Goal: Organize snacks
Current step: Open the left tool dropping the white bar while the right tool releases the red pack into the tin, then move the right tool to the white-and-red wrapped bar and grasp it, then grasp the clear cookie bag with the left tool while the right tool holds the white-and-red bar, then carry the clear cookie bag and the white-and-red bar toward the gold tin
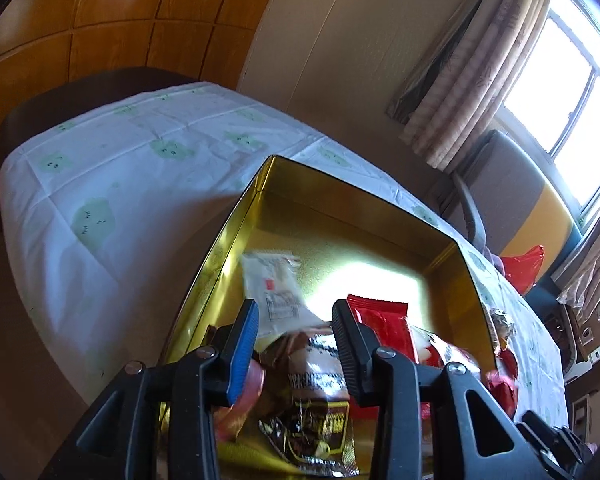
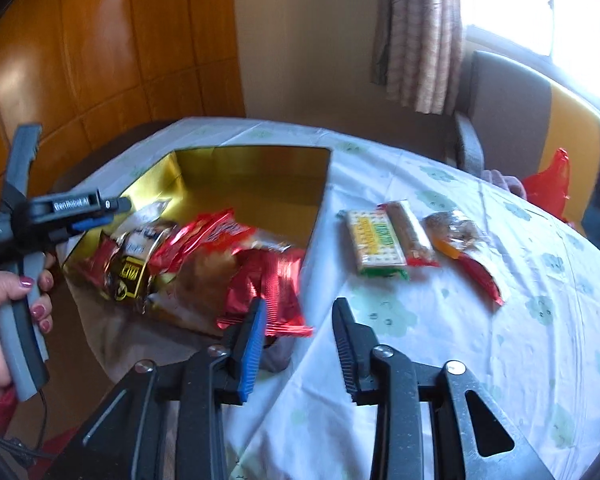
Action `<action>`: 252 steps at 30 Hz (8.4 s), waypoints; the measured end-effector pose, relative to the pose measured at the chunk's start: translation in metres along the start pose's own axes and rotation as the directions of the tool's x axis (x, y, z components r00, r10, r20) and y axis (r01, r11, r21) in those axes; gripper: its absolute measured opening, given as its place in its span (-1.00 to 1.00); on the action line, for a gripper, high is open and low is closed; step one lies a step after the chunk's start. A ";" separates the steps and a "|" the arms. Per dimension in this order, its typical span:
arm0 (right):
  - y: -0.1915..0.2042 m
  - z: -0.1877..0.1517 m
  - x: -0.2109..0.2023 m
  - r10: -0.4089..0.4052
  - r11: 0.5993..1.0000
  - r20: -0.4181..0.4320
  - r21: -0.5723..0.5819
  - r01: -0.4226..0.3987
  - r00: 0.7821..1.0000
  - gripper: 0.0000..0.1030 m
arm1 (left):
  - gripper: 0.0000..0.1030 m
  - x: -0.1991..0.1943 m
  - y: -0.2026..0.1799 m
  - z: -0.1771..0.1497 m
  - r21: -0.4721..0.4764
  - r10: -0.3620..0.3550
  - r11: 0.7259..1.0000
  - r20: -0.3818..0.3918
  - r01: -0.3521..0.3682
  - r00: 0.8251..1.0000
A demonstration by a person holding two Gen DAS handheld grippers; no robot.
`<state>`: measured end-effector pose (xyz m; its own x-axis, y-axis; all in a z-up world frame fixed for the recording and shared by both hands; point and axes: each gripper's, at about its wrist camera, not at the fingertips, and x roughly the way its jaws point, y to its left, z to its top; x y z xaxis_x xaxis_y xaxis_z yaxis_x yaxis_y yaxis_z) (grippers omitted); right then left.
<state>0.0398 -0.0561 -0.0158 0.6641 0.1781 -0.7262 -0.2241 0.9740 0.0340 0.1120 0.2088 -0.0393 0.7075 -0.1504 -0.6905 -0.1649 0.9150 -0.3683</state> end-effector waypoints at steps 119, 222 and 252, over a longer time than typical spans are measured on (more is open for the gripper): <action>-0.294 -0.048 0.043 -0.343 0.791 -0.104 0.504 0.347 0.933 -0.23 | -0.21 0.061 -0.344 -0.097 0.612 -0.093 0.755 -0.258 0.237 0.962; -0.182 -0.085 -0.014 -0.149 0.835 0.031 0.540 0.109 0.988 -0.37 | 0.06 -0.026 -0.221 -0.162 0.544 -0.303 0.786 -0.071 0.292 0.950; -0.065 -0.014 -0.016 0.044 0.950 0.118 0.303 -0.078 0.992 -0.37 | 0.06 0.007 -0.048 0.001 0.144 -0.087 0.986 -0.009 0.088 0.996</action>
<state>0.0339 -0.1240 -0.0156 0.7329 0.2364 -0.6380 -0.0487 0.9535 0.2974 0.1254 0.1637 -0.0258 0.7129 -0.2333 -0.6614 -0.0011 0.9427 -0.3337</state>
